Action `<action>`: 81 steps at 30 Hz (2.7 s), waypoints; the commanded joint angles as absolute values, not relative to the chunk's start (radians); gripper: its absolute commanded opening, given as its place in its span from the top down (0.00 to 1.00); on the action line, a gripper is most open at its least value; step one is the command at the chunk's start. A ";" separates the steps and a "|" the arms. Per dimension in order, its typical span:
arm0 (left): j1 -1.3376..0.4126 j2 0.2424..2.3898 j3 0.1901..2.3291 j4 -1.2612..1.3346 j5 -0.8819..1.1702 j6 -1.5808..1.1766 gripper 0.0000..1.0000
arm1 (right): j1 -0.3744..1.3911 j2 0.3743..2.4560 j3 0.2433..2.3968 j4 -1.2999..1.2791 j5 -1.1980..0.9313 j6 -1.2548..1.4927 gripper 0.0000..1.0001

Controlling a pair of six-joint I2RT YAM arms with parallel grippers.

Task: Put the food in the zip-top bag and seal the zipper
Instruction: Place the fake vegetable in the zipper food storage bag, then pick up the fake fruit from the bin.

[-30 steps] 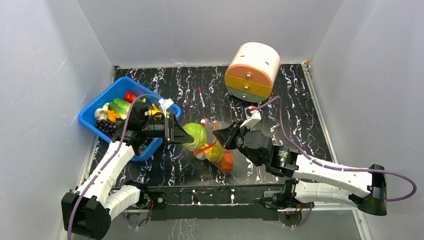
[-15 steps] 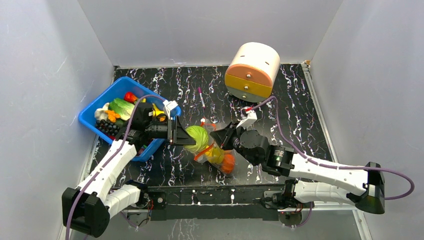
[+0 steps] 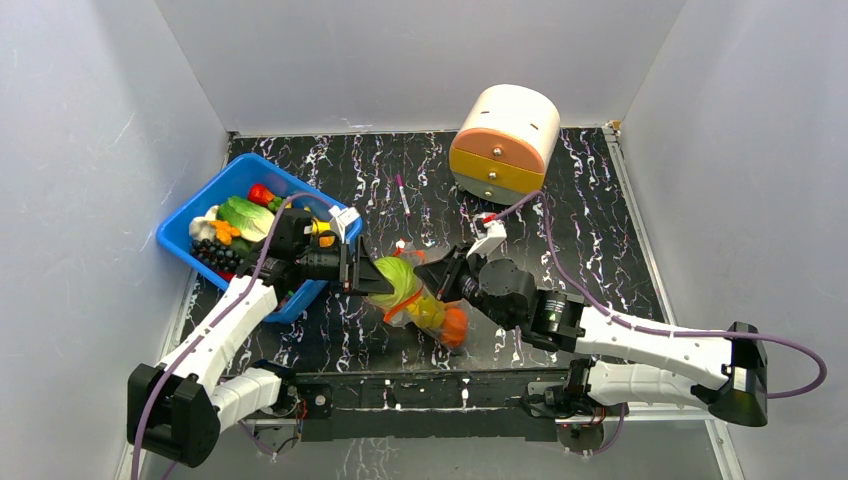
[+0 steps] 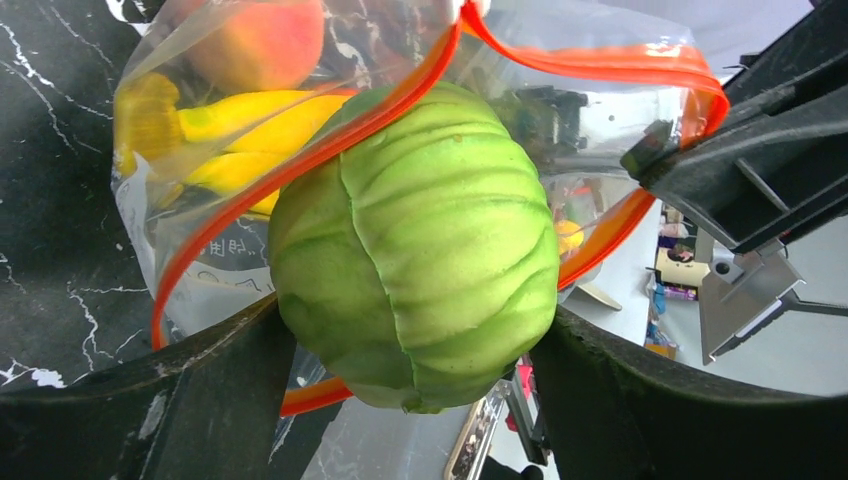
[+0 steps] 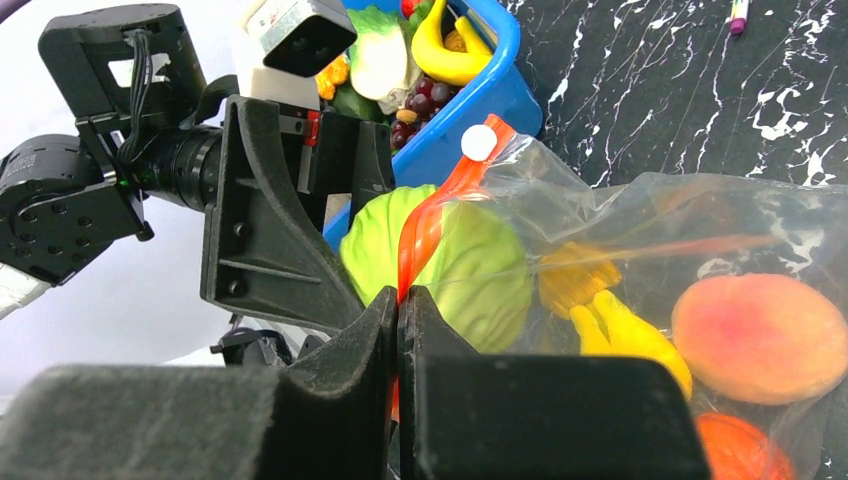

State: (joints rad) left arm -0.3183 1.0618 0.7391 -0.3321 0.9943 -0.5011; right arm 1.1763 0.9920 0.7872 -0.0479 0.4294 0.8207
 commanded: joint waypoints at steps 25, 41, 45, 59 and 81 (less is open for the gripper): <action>-0.324 0.929 1.043 -0.546 0.707 -0.481 0.10 | 1.181 0.931 0.895 -0.092 0.487 0.737 1.00; -0.324 1.006 1.128 -0.657 -0.213 -0.501 0.41 | 1.180 0.767 0.793 -0.108 0.462 0.771 1.00; -0.319 1.057 1.105 -0.588 -0.324 -0.519 0.42 | 1.181 0.738 0.777 -0.118 0.451 0.779 1.00; -0.020 1.340 1.114 -0.413 -0.268 -0.553 0.46 | 1.181 0.732 0.826 -0.143 0.365 0.731 1.00; 0.057 1.579 1.067 -0.242 -0.176 -0.586 0.49 | 1.180 0.750 0.793 -0.120 0.366 0.738 1.00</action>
